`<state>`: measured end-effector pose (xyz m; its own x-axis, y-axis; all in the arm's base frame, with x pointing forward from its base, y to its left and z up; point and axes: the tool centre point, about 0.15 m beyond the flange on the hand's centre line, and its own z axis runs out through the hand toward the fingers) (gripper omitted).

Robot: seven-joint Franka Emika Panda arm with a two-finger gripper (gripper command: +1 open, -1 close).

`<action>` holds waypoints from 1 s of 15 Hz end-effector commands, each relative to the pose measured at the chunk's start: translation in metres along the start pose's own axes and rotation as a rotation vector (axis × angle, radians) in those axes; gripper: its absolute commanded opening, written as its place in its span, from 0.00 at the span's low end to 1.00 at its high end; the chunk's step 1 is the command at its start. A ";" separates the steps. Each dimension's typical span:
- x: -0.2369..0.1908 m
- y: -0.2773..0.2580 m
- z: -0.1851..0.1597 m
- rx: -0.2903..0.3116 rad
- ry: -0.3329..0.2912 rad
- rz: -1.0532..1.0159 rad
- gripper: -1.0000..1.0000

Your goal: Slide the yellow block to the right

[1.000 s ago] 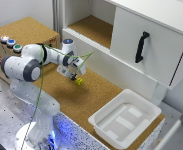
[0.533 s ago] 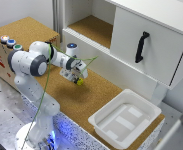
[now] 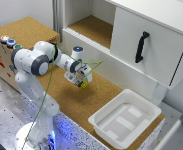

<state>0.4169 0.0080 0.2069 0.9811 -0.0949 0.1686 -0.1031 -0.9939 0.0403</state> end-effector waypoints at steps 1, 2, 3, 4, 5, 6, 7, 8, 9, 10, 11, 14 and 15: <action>0.017 0.036 0.013 -0.060 -0.017 0.027 0.00; 0.018 0.042 0.016 -0.070 -0.022 0.036 0.00; 0.019 0.048 0.017 -0.078 -0.027 0.043 0.00; 0.020 0.052 0.018 -0.091 -0.034 0.048 0.00; 0.023 0.058 0.019 -0.101 -0.038 0.056 0.00; 0.025 0.062 0.020 -0.106 -0.044 0.060 0.00; 0.027 0.065 0.020 -0.120 -0.046 0.059 0.00; 0.031 0.065 0.020 -0.134 -0.047 0.058 0.00; 0.033 0.063 0.017 -0.142 -0.044 0.059 0.00; 0.033 0.059 0.012 -0.141 -0.040 0.057 0.00; 0.032 0.051 0.005 -0.142 -0.030 0.049 0.00; 0.020 0.018 -0.033 -0.154 -0.021 0.053 1.00; 0.014 0.008 -0.047 -0.151 -0.015 0.059 1.00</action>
